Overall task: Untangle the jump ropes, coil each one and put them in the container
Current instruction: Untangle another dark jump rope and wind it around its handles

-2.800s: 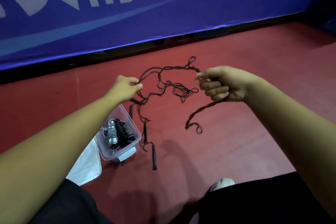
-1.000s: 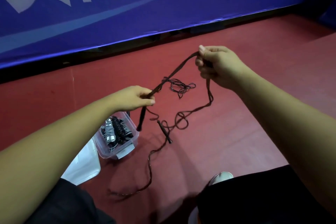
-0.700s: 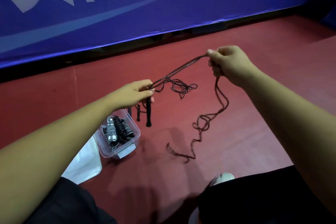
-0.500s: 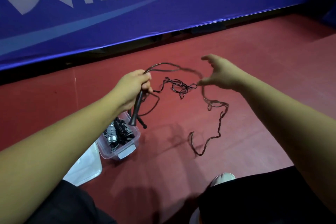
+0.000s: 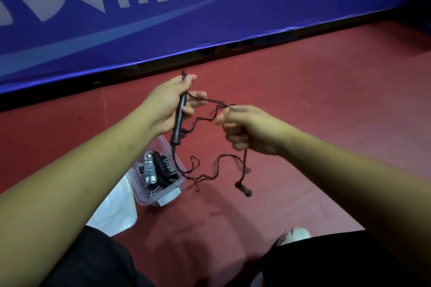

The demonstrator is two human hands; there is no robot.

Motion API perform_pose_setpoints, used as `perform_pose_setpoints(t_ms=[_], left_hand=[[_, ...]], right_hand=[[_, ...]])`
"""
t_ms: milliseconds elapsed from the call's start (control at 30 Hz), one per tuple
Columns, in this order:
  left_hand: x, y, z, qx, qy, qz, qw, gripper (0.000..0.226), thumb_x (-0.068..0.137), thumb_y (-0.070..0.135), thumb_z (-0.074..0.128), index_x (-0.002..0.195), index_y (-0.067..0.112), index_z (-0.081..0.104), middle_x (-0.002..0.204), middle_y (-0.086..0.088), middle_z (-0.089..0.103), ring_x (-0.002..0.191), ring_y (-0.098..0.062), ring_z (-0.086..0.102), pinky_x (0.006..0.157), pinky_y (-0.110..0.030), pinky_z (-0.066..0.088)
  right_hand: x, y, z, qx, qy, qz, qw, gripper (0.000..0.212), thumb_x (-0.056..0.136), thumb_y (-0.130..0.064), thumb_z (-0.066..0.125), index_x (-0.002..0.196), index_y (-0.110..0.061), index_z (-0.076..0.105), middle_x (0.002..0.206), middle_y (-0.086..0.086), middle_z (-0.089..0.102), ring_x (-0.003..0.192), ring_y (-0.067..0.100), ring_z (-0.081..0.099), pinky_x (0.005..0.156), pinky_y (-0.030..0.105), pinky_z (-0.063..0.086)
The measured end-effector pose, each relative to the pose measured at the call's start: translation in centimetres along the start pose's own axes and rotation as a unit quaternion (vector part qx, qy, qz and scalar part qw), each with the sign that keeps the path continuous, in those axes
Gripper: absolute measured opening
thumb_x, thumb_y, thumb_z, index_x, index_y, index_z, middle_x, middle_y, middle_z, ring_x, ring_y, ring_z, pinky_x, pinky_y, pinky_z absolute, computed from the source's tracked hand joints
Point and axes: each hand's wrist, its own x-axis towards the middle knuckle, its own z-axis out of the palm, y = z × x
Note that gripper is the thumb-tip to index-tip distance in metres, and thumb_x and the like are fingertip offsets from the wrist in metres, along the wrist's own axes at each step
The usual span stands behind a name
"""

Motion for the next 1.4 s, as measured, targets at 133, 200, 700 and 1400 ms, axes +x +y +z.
perform_pose_setpoints(t_ms=[133, 200, 700, 1400], left_hand=[[-0.3, -1.0, -0.8, 0.162, -0.031, -0.046, 0.985, 0.043, 0.094, 0.045, 0.054, 0.133, 0.030, 0.049, 0.062, -0.009, 0.063, 0.049, -0.015, 0.060, 0.031, -0.012, 0.031], [-0.6, -1.5, -0.4, 0.204, -0.061, -0.066, 0.975, 0.052, 0.086, 0.043, 0.062, 0.123, 0.007, 0.056, 0.056, -0.004, 0.056, 0.043, -0.010, 0.048, 0.031, -0.013, 0.030], [-3.3, -6.3, 2.7, 0.050, -0.270, -0.074, 0.959, 0.029, 0.098, 0.034, 0.049, 0.080, 0.012, 0.052, 0.116, -0.020, 0.064, 0.119, -0.031, 0.057, 0.102, -0.041, 0.041], [-3.5, -2.7, 2.4, 0.187, -0.369, -0.142, 0.899, 0.014, 0.090, 0.000, 0.054, 0.086, 0.009, 0.044, 0.070, -0.009, 0.056, 0.050, -0.012, 0.045, 0.051, -0.022, 0.040]], right_hand=[[0.2, -2.8, -0.6, 0.186, 0.040, -0.007, 0.982, 0.035, 0.100, -0.025, 0.042, 0.066, -0.017, 0.044, 0.054, -0.007, 0.022, 0.044, 0.007, 0.012, 0.037, 0.019, 0.011], [0.4, -3.7, -0.7, 0.291, 0.045, -0.024, 0.955, 0.033, 0.101, -0.024, 0.041, 0.070, -0.015, 0.045, 0.052, -0.006, 0.023, 0.039, 0.006, 0.018, 0.035, 0.019, 0.012], [0.9, -4.4, -2.3, 0.548, 0.212, -0.120, 0.800, 0.028, 0.103, -0.016, 0.028, 0.076, -0.014, 0.035, 0.055, 0.000, 0.027, 0.040, 0.012, 0.021, 0.040, 0.020, 0.018], [-0.1, -1.8, -3.6, -0.136, 0.037, -0.047, 0.989, 0.037, 0.104, -0.028, 0.048, 0.124, -0.001, 0.064, 0.115, 0.012, 0.069, 0.111, 0.018, 0.063, 0.100, 0.032, 0.047]])
